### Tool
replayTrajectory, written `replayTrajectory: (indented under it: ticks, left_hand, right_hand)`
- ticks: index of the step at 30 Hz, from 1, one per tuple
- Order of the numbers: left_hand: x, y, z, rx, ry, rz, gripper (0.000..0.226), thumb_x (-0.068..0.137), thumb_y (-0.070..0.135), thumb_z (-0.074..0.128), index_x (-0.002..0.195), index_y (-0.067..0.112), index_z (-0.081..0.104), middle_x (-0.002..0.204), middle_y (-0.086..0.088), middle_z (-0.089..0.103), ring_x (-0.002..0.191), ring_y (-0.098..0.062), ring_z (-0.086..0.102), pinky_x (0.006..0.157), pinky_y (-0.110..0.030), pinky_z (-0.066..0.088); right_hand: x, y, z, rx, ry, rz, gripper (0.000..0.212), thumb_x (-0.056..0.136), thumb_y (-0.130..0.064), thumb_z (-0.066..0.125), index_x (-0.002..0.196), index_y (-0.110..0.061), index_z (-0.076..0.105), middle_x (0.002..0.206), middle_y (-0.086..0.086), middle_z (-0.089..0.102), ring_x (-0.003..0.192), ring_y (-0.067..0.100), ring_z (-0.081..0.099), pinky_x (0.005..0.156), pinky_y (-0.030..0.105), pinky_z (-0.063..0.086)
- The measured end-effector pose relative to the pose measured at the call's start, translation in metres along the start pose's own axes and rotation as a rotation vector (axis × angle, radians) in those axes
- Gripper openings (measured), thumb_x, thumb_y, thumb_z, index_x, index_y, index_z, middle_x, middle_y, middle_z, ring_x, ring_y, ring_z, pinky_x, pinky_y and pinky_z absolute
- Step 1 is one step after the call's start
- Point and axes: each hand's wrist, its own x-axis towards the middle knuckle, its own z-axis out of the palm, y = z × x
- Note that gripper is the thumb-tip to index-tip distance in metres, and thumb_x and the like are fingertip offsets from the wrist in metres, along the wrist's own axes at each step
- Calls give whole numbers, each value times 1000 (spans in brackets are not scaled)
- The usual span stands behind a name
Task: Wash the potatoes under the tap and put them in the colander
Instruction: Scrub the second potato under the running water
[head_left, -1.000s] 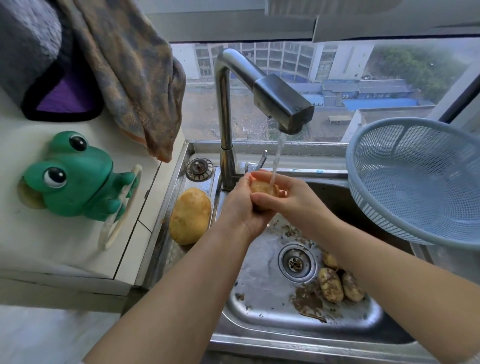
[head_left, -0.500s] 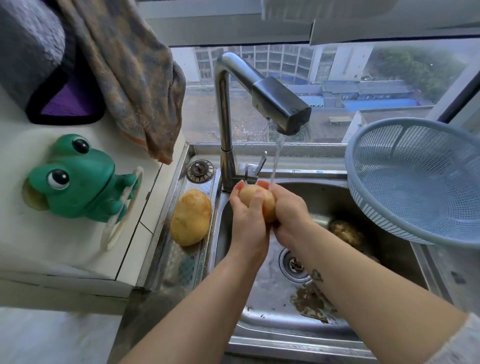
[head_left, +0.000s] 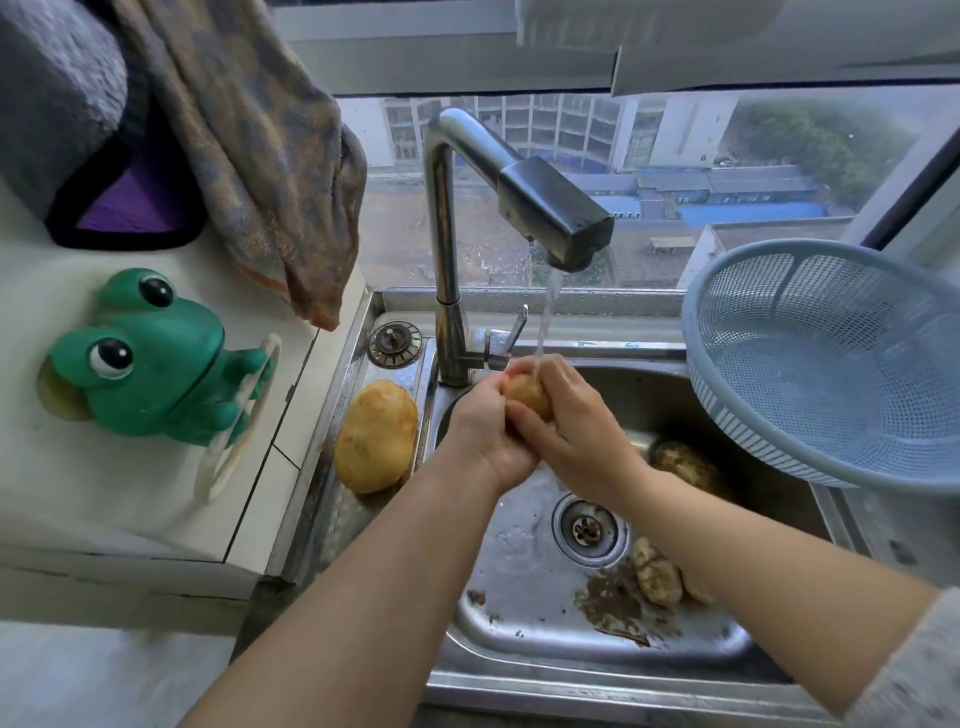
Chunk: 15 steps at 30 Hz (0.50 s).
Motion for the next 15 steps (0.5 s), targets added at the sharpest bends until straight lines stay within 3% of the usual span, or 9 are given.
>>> replayTrajectory:
  ticks: [3,6,8,11,12,15]
  left_hand:
    - [2,-15,4,136,84,262,33,102,25,41,122,6,58,103,-12,65,93,-17,62,79,-30,54]
    - [0,-35,-3,420,113,476,54,90,56,43,128,21,56,126,-7,60,110,-15,60,98,-38,49]
    - [1,-44,-18,581,26,549,67,76,72,53,132,34,52,135,0,53,121,-11,55,107,-37,43]
    - [-3,-43,-33,765,-96,593,62,89,41,66,142,40,35,131,17,46,116,5,50,95,-12,42]
    - [-4,-42,-36,793,-107,606,65,90,34,66,145,38,32,126,22,47,113,8,50,91,-10,42]
    - [-7,-42,-36,607,-75,615,62,76,45,77,130,49,45,113,21,61,111,-4,61,95,-26,50]
  right_hand:
    - [8,-18,11,321,213,353,28,94,-45,46,86,-20,58,80,-7,60,73,1,56,69,17,43]
    - [17,-24,8,709,385,771,50,101,-30,41,63,-13,69,74,6,67,76,19,63,70,29,51]
    - [23,-24,2,886,400,961,51,99,-24,43,59,-9,69,75,11,66,79,26,63,77,38,53]
    - [26,-23,-7,986,292,1120,26,94,-13,48,82,-2,68,89,18,65,88,30,63,83,47,55]
    - [26,-25,-7,974,257,1132,25,95,-14,47,88,-1,67,94,19,65,95,32,63,85,49,54]
    - [24,-33,1,864,213,1067,31,99,-24,43,91,-8,68,92,14,66,95,29,63,93,49,52]
